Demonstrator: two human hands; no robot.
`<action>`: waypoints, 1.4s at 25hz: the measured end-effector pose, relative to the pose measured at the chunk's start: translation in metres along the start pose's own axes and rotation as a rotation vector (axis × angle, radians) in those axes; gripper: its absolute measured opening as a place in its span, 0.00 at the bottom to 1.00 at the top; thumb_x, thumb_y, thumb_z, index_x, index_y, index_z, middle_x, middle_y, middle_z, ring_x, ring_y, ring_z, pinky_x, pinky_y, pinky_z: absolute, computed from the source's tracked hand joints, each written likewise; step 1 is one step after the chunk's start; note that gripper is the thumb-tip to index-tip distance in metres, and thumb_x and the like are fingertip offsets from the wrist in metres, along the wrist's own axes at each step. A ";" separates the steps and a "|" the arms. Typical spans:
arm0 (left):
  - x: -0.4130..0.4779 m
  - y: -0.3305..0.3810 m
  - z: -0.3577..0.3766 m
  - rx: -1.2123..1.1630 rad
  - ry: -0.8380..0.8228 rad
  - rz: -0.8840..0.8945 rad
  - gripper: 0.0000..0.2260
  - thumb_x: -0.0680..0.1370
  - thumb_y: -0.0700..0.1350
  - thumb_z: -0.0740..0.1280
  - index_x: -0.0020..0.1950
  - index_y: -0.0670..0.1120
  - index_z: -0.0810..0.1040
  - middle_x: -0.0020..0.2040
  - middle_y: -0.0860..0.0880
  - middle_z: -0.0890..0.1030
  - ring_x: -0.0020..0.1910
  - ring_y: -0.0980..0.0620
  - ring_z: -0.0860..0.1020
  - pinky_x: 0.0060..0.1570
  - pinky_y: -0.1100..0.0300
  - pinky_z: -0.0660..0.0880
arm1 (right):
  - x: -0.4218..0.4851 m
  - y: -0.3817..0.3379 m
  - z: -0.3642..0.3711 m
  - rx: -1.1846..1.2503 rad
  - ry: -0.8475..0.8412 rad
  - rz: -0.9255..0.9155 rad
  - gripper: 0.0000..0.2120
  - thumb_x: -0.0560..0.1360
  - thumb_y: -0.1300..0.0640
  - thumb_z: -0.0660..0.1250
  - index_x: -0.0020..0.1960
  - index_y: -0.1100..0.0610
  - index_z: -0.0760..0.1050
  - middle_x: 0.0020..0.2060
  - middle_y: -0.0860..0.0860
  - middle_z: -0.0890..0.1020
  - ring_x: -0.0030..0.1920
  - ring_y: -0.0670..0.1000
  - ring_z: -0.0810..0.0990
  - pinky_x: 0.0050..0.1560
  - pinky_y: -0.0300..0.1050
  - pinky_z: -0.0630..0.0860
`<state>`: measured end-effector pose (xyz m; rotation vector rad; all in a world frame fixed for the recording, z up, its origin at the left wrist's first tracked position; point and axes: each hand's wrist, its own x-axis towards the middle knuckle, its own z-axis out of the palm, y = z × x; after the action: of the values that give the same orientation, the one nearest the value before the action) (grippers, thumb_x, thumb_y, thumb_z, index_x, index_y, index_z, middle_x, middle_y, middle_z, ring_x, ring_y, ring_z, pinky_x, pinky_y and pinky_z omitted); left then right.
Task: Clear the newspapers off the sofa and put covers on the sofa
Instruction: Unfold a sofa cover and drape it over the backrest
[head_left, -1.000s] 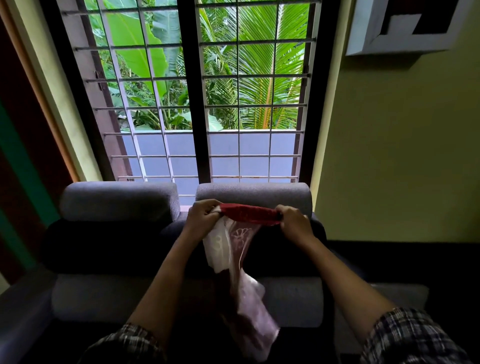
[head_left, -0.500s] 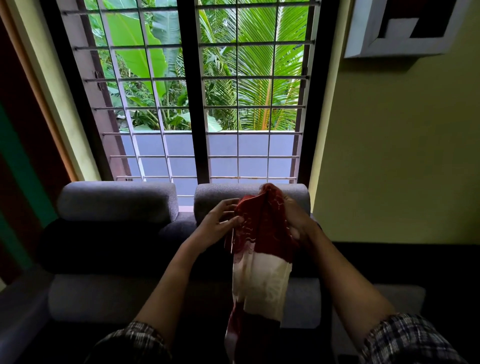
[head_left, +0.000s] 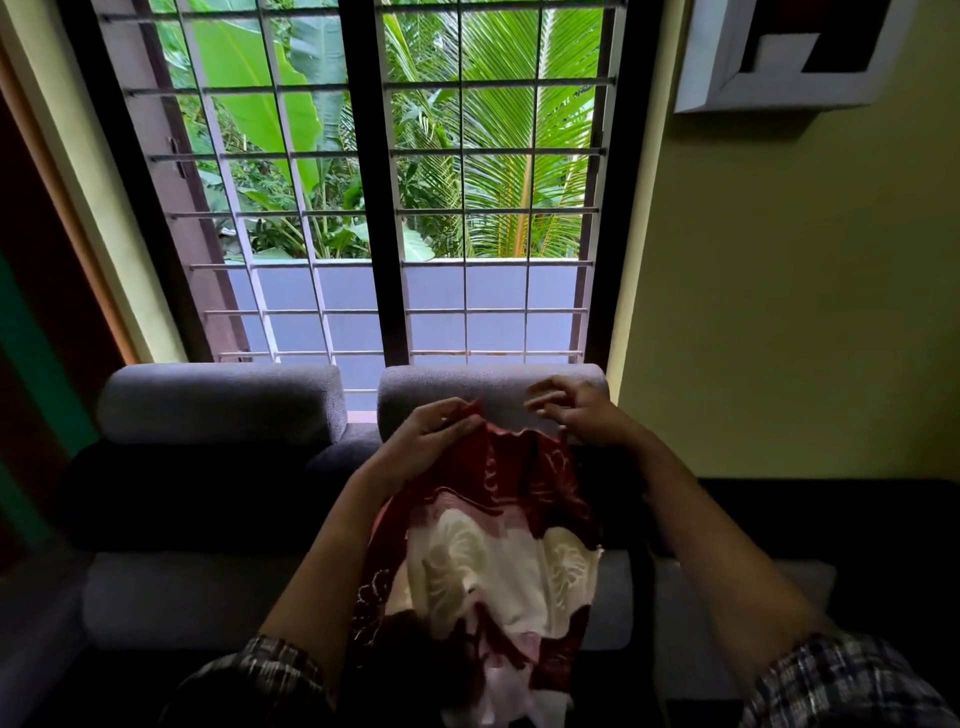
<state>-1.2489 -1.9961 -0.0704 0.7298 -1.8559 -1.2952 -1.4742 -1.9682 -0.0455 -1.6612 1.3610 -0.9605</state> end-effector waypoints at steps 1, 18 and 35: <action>0.003 0.005 0.006 0.027 -0.054 0.035 0.05 0.78 0.38 0.61 0.50 0.44 0.77 0.43 0.46 0.79 0.40 0.56 0.80 0.40 0.65 0.77 | 0.000 -0.002 0.006 0.073 -0.079 -0.031 0.11 0.79 0.62 0.60 0.60 0.55 0.73 0.55 0.53 0.80 0.59 0.53 0.78 0.51 0.44 0.78; 0.000 0.007 -0.010 0.498 0.393 0.000 0.09 0.72 0.40 0.72 0.52 0.44 0.82 0.42 0.50 0.81 0.41 0.55 0.79 0.40 0.70 0.76 | 0.000 0.007 0.021 -0.115 0.148 -0.214 0.04 0.77 0.62 0.64 0.47 0.62 0.76 0.34 0.50 0.78 0.32 0.40 0.78 0.34 0.31 0.74; -0.016 -0.012 0.059 0.366 0.868 -0.129 0.06 0.80 0.39 0.58 0.49 0.42 0.74 0.43 0.44 0.79 0.43 0.48 0.79 0.44 0.53 0.78 | -0.058 0.025 0.004 -0.977 0.105 0.188 0.17 0.76 0.64 0.60 0.63 0.55 0.72 0.60 0.58 0.75 0.64 0.58 0.72 0.58 0.50 0.71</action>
<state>-1.2880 -1.9566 -0.0983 1.3592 -1.3233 -0.5345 -1.4893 -1.9135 -0.0745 -2.0999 2.2176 -0.2412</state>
